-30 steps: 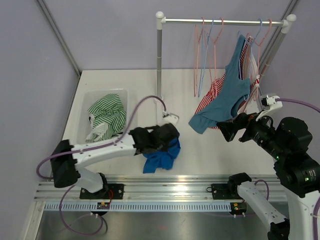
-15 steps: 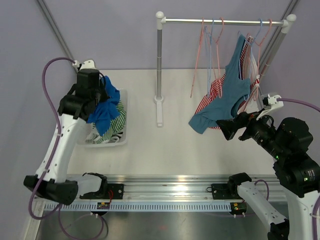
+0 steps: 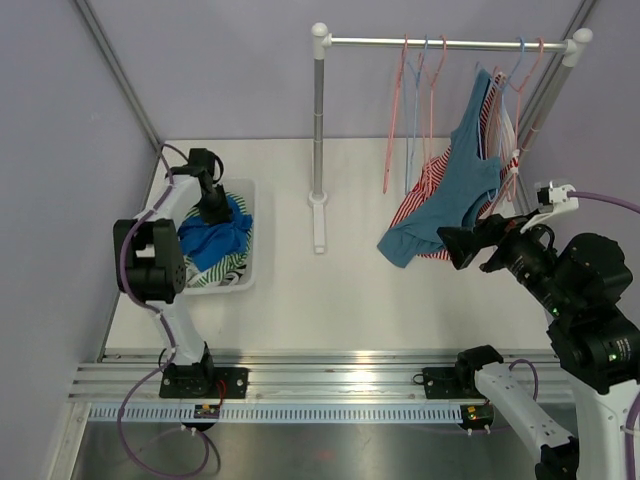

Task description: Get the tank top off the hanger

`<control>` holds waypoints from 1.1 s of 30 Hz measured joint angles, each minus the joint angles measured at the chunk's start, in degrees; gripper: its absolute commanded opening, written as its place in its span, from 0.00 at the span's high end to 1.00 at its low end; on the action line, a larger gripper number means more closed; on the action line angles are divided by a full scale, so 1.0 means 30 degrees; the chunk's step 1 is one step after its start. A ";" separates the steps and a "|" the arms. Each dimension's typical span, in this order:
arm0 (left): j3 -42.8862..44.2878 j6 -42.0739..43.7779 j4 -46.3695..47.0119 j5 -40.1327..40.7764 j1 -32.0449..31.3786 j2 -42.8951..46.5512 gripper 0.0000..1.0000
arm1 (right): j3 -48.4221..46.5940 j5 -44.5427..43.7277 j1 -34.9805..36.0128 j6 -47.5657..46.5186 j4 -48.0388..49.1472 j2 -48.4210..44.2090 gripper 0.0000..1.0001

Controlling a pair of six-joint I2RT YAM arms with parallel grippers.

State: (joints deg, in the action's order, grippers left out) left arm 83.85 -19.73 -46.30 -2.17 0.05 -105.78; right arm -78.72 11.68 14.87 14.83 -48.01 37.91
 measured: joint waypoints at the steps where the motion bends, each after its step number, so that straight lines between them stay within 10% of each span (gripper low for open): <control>1: 0.0007 -0.0007 0.0058 -0.0138 -0.0007 -0.0641 1.00 | -0.0007 -0.0022 0.0000 0.0168 0.0160 0.0051 0.00; 5: 0.0095 -0.0073 0.0233 -0.0313 0.0000 -0.1851 1.00 | -0.0750 -0.0721 0.0000 0.0692 0.0284 0.0845 0.01; 16: -0.0685 0.0000 -0.0240 0.0277 -0.0022 0.2994 0.01 | -0.5887 -0.6499 0.0000 0.0423 -0.1275 0.6455 0.00; 33: -0.8772 0.0648 0.1348 0.0291 -0.2186 2.0385 0.01 | -1.4440 -1.0375 -0.1967 -0.2616 -0.3541 1.5569 0.18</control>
State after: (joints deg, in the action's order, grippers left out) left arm 57.54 -17.78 -42.26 -1.30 -6.50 -44.62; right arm -122.04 -19.44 8.97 6.98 -58.63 84.62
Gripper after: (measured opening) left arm 0.987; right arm 0.817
